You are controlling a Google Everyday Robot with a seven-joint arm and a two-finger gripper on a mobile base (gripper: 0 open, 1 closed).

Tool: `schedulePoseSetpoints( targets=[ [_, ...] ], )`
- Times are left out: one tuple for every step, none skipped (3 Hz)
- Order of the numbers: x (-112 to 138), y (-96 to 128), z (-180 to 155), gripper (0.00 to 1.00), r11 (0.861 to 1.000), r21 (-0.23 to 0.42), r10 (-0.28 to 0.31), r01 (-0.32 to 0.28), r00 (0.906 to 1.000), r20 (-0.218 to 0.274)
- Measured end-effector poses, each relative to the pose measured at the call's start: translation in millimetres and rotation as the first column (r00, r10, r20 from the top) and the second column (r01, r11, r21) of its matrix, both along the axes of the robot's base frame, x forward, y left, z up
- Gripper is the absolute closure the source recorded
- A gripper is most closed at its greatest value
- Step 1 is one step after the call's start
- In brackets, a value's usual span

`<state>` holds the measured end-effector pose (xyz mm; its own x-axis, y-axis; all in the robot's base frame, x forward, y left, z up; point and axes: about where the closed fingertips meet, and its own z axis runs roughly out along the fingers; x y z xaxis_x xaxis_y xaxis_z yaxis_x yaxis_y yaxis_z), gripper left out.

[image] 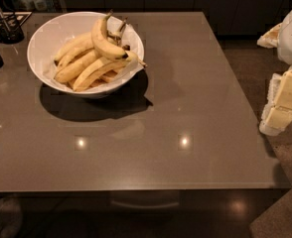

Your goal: Pick banana from white bowl

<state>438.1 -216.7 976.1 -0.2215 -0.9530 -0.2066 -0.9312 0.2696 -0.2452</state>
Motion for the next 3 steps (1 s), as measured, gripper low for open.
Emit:
schedulePoseSetpoints(
  targets=[
    [0.0, 0.0, 0.0, 0.0, 1.0, 0.0, 0.0, 0.0, 1.0, 0.0],
    [3.3, 5.1, 2.5, 0.0, 0.999, -0.03, -0.023, 0.023, 0.9997, 0.003],
    [13.5, 23.3, 6.7, 0.0, 0.999, -0.029, -0.037, 0.036, 0.9991, -0.021]
  ],
)
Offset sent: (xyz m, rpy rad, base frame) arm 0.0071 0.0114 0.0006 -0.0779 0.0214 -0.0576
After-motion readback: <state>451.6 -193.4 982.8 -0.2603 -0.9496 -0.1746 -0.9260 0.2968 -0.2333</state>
